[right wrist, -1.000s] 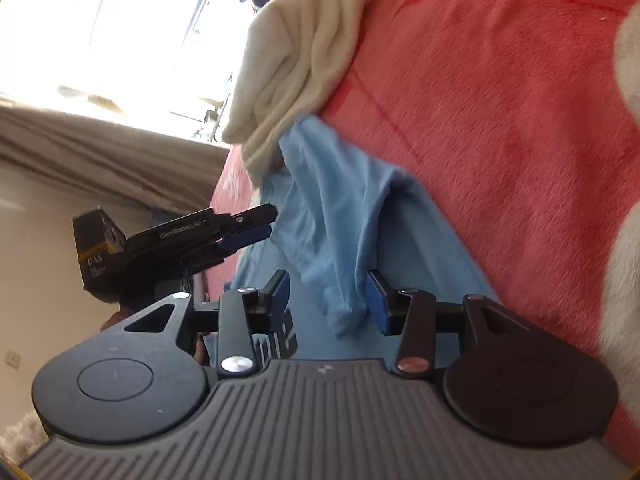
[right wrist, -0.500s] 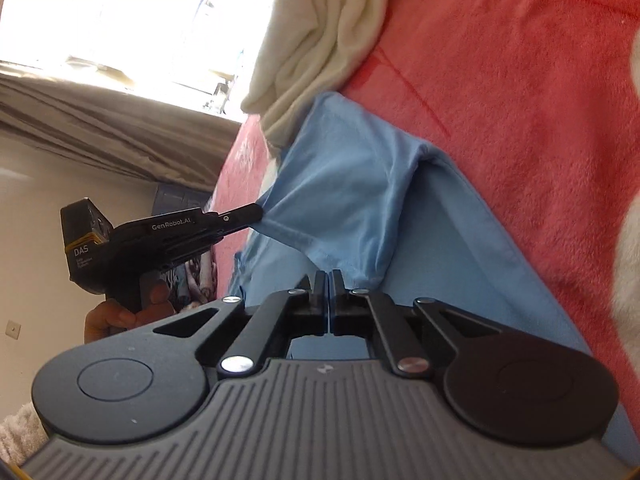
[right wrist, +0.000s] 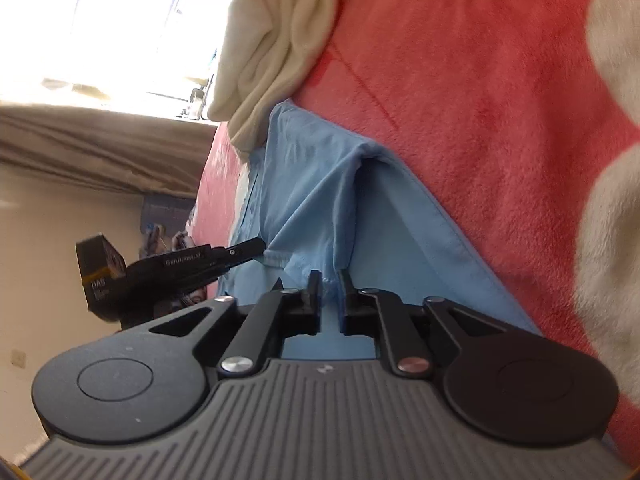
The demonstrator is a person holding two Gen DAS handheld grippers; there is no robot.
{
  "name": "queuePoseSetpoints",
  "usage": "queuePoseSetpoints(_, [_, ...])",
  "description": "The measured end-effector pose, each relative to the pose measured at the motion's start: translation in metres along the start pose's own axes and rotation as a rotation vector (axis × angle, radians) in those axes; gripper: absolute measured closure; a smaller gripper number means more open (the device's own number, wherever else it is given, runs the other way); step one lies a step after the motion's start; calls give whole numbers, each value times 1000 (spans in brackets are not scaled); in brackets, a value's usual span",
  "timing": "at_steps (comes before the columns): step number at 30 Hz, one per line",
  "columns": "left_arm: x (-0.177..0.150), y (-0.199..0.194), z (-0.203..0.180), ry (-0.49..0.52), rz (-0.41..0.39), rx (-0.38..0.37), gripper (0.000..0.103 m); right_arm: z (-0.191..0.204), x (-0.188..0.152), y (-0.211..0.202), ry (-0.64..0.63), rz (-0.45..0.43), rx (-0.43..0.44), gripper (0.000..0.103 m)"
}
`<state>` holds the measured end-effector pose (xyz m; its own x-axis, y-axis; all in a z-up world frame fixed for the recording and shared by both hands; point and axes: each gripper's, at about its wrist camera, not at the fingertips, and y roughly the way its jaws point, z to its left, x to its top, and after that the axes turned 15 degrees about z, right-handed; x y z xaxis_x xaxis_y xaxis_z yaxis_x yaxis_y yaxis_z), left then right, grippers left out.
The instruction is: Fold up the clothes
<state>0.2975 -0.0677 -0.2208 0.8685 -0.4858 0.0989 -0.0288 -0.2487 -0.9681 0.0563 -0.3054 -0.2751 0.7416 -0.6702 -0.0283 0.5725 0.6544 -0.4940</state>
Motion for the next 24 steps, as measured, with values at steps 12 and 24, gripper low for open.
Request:
queuePoseSetpoints(12, [-1, -3, 6, -64, -1, -50, 100, 25, -1, -4, -125, -6, -30, 101])
queuePoseSetpoints(24, [-7, 1, -25, 99, 41, 151, 96, 19, -5, 14, -125, 108, -142, 98])
